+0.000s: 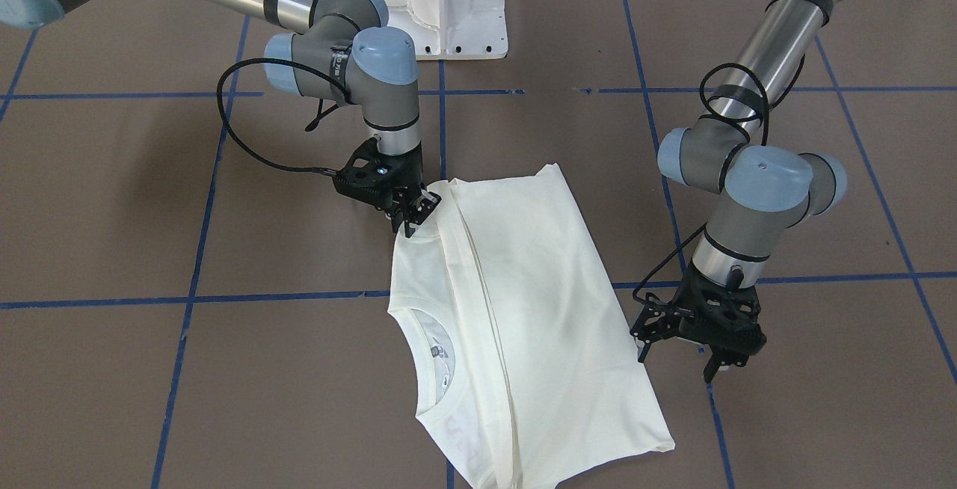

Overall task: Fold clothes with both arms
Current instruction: 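Raise the left gripper while the right gripper moves to the near edge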

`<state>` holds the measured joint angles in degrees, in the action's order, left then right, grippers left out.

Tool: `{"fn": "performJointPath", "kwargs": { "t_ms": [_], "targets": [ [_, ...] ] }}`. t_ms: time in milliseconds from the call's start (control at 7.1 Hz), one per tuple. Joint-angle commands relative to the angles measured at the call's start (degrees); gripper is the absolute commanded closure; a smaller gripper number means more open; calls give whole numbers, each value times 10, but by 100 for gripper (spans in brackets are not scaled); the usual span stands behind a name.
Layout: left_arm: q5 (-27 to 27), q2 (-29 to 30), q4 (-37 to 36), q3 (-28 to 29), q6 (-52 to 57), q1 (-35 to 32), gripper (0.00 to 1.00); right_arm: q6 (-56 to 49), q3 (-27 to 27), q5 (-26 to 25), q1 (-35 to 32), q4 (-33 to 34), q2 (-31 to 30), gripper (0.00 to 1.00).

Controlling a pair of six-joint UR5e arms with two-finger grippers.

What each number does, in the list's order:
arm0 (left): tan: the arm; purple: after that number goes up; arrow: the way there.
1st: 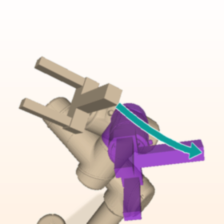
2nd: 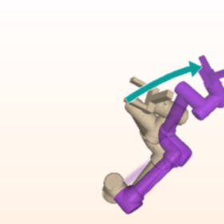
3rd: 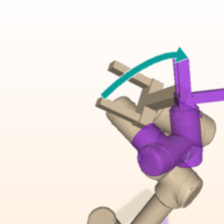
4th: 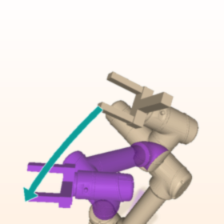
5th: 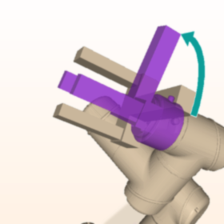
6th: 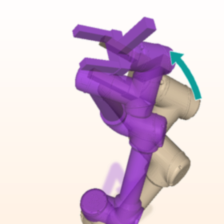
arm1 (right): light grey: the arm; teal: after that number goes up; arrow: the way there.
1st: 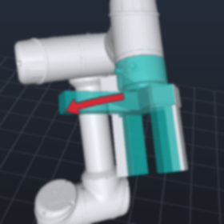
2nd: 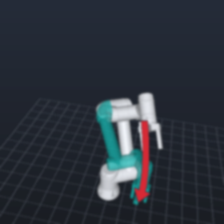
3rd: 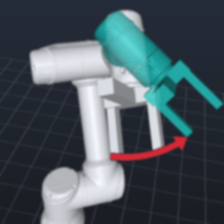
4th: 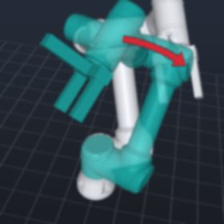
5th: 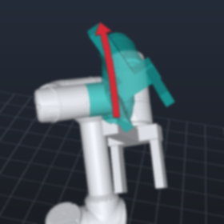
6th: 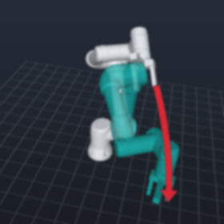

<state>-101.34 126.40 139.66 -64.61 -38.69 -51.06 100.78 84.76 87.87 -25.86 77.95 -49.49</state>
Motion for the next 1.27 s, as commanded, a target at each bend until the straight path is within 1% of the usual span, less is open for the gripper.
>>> {"fn": "performJointPath", "kwargs": {
  "t_ms": [0, 141, 282, 423, 564, 845, 986, 1127],
  "targets": [
    [0, 1, 0, -1, -2, 0, 0, -1, 42, -7, -1, 7, -30, 100],
    [0, 1, 0, -2, -2, 0, 0, 0, 114, -36, 34, 30, -76, 100],
    [0, 1, 0, -4, -2, 1, 0, 9, 196, -70, 82, 59, -122, 100],
    [0, 1, -1, -10, -2, 2, 0, 49, 250, -109, 136, 74, -166, 100],
    [0, -7, -1, -21, -2, 2, 0, 57, 273, -148, 169, 74, -199, 100],
    [-1, -24, -3, -46, -2, 3, 0, 57, 309, -149, 172, 73, -262, 100],
    [-1, -24, -3, -47, -2, 4, 0, 51, 319, -149, 172, 72, -275, 100],
    [-2, -24, -3, -47, -2, 4, 0, 17, 320, -148, 176, 71, -279, 1]
  ]
}}
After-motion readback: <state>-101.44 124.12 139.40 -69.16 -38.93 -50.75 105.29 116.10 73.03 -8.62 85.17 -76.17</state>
